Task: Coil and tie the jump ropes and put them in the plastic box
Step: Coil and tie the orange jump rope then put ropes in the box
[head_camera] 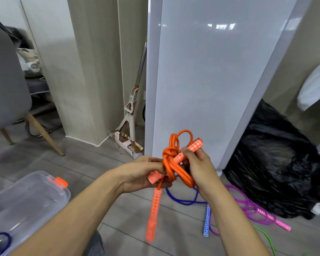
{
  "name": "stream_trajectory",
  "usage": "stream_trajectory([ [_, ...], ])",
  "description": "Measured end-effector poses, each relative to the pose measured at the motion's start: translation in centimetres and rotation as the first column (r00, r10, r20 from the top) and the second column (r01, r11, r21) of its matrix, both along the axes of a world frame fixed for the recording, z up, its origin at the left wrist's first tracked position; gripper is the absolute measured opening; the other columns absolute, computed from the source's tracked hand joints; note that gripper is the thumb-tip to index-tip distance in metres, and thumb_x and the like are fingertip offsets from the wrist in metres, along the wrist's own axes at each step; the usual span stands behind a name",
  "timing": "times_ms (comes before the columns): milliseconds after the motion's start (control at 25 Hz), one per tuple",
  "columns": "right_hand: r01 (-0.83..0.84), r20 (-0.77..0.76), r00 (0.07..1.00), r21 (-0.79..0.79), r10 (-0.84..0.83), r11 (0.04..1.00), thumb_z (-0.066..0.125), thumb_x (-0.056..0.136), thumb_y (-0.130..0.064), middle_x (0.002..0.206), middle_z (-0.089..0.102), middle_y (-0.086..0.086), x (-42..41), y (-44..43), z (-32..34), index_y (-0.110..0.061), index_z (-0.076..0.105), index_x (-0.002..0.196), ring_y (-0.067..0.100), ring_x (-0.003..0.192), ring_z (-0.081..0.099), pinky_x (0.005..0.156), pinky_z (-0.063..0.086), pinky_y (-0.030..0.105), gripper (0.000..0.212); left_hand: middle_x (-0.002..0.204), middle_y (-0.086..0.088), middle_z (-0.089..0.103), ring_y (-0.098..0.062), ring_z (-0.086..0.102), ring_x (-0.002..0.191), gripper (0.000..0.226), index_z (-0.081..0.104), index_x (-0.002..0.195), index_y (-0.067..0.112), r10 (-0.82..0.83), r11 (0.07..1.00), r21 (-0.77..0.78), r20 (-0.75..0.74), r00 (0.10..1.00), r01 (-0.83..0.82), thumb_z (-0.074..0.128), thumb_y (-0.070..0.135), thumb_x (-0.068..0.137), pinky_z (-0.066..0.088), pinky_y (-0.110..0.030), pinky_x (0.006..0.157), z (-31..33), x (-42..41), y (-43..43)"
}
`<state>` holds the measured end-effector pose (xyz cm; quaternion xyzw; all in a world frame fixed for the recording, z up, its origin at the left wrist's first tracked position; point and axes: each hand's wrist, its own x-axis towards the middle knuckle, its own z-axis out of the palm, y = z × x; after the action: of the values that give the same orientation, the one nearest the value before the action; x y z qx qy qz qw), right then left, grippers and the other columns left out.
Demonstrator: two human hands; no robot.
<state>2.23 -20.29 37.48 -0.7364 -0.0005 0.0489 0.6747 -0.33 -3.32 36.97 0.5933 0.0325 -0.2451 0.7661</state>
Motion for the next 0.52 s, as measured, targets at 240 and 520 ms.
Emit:
stream_trajectory([
  [240, -0.327, -0.041, 0.945, -0.163, 0.324, 0.931, 0.055, 0.101, -0.022, 0.078, 0.071, -0.001, -1.2, 0.2, 0.5, -0.023, 0.070, 0.095, -0.001, 0.070, 0.065, 0.069, 0.051, 0.014, 0.017, 0.093, -0.020, 0.061, -0.031, 0.063, 0.082, 0.041, 0.063, 0.101, -0.002, 0.062, 0.992, -0.107, -0.090, 0.994, -0.072, 0.062, 0.005, 0.061, 0.055, -0.050, 0.087, -0.2, 0.3, 0.0],
  [520, -0.132, 0.183, 0.966, -0.268, 0.185, 0.954, 0.072, 0.089, -0.026, 0.081, 0.065, 0.000, -2.1, 1.8, -0.5, -0.027, 0.056, 0.107, -0.001, 0.063, 0.061, 0.057, 0.048, 0.014, 0.025, 0.087, -0.019, 0.071, -0.028, 0.071, 0.071, 0.029, 0.070, 0.110, -0.004, 0.450, 0.871, -0.185, -0.068, 0.890, -0.455, 0.068, 0.018, 0.090, 0.059, -0.034, 0.062, -1.2, 1.2, -2.0],
])
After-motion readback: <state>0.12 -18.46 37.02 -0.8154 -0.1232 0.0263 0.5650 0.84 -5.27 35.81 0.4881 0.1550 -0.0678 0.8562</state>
